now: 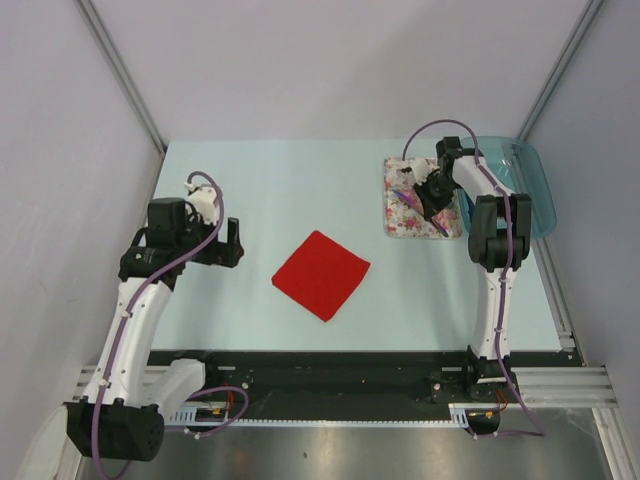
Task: Place the utensils on the paper napkin and roll it up
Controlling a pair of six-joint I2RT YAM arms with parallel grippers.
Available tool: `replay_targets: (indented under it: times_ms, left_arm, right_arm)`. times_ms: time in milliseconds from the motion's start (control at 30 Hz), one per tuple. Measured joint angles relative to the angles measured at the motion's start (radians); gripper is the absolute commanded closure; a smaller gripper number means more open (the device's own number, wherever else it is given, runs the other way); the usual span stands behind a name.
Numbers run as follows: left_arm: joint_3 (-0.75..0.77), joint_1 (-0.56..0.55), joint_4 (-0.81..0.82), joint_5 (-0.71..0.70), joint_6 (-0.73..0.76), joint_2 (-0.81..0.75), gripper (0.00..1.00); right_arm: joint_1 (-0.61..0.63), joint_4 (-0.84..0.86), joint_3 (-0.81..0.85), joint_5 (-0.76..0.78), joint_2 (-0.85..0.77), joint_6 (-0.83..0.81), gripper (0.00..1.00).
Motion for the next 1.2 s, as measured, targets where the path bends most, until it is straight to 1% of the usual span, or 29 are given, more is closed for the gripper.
replay_targets:
  times_ms: [333,733,833,967,1100,1200]
  left_arm:
    - [0.000,0.001,0.023,-0.082,-0.058,0.000,0.00]
    - [-0.009,0.001,0.046,-0.142,-0.115,-0.003,0.00]
    - [-0.020,0.001,0.059,-0.166,-0.139,-0.011,0.00]
    - [-0.048,0.001,0.068,-0.196,-0.163,-0.040,0.00]
    - [-0.059,0.001,0.078,-0.210,-0.173,-0.048,0.00]
    - [-0.065,0.001,0.089,-0.215,-0.183,-0.048,0.00]
  right_arm:
    - [0.003,0.000,0.043,0.002,-0.004,0.125,1.00]
    - [0.041,-0.003,0.044,0.055,-0.089,0.339,1.00]
    - [0.057,-0.014,0.044,0.055,-0.119,0.425,1.00]
    - [0.092,-0.029,0.040,0.069,-0.170,0.581,1.00]
    - [0.164,-0.040,0.021,0.122,-0.216,0.745,1.00]
    - [0.241,-0.045,-0.018,0.171,-0.252,0.866,1.00]
